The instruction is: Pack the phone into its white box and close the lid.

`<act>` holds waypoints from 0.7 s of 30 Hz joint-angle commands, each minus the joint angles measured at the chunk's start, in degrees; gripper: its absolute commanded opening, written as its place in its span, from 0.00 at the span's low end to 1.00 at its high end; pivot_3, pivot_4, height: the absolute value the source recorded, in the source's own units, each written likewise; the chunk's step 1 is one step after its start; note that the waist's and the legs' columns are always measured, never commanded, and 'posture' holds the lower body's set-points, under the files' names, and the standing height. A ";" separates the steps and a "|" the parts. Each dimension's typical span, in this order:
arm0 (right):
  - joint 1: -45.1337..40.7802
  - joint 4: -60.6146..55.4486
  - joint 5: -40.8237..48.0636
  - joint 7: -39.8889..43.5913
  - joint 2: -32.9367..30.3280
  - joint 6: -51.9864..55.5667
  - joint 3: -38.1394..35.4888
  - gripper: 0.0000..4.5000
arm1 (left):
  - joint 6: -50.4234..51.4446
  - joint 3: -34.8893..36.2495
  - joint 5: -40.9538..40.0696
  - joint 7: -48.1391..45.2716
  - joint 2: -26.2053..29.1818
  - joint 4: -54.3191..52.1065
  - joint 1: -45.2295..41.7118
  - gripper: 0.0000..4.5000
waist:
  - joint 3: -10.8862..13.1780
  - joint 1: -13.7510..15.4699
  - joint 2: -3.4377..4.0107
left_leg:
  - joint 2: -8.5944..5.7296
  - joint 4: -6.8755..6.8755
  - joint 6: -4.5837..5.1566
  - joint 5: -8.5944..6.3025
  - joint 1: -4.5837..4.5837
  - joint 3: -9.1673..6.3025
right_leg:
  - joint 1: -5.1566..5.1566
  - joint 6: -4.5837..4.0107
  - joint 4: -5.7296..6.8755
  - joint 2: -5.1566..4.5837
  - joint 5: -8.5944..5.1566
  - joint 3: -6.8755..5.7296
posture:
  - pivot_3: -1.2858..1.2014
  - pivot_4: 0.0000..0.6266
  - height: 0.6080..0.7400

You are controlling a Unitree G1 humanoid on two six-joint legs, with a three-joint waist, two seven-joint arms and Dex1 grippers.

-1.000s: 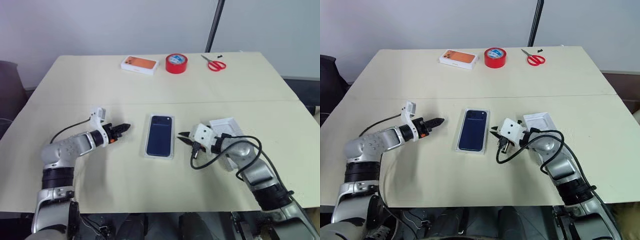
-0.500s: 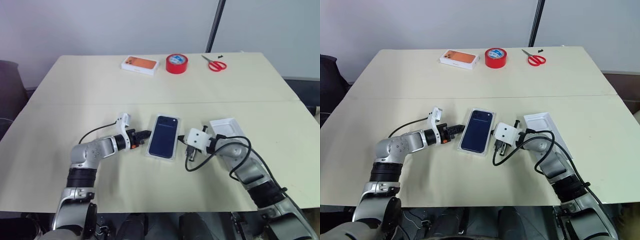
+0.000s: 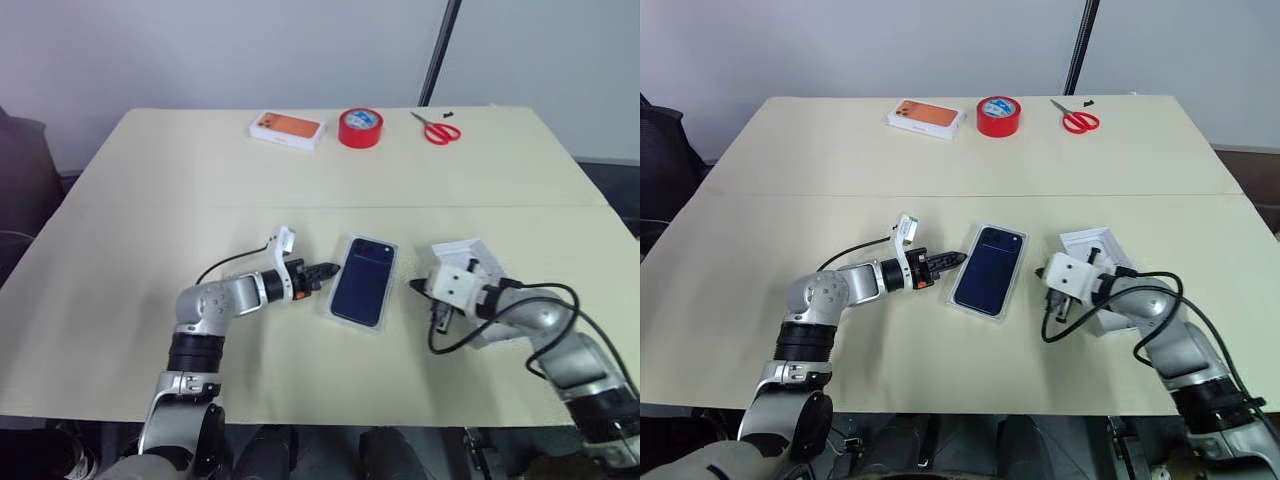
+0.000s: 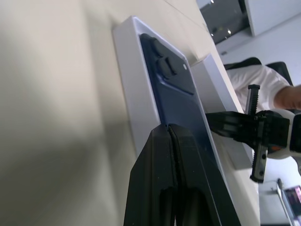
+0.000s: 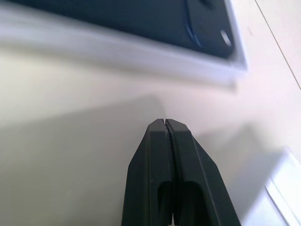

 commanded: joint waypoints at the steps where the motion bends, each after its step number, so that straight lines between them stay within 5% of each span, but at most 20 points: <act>1: -1.13 -0.19 0.45 -0.45 -0.39 -1.37 -1.55 0.01 | 0.63 -1.16 -0.49 -1.14 -0.03 -0.70 -0.30 0.01 | 0.00 -0.03 0.01 | 0.01 0.00 0.00 0.00 0.01 0.00 | 0.00 0.00 0.01 0.03 0.00 0.00 | 0.52 0.24 1.00; 10: -5.09 1.92 -0.23 -0.97 2.11 -1.77 0.88 0.01 | 3.67 -0.58 -1.96 -1.13 -0.03 -2.99 -0.13 0.01 | 0.00 0.38 0.00 | 0.04 0.00 0.00 0.00 0.00 -0.03 | 0.04 0.00 -0.05 -0.03 0.00 -0.01 | 0.52 0.24 1.00; 21: -3.09 1.03 0.41 0.76 1.32 -2.05 1.24 0.01 | 0.18 -8.25 4.50 -7.60 12.65 -4.58 -0.20 0.01 | 0.00 0.15 0.01 | 0.07 -0.01 0.00 0.00 0.00 -0.03 | 0.00 0.00 -0.02 0.00 0.00 0.00 | 0.52 0.24 1.00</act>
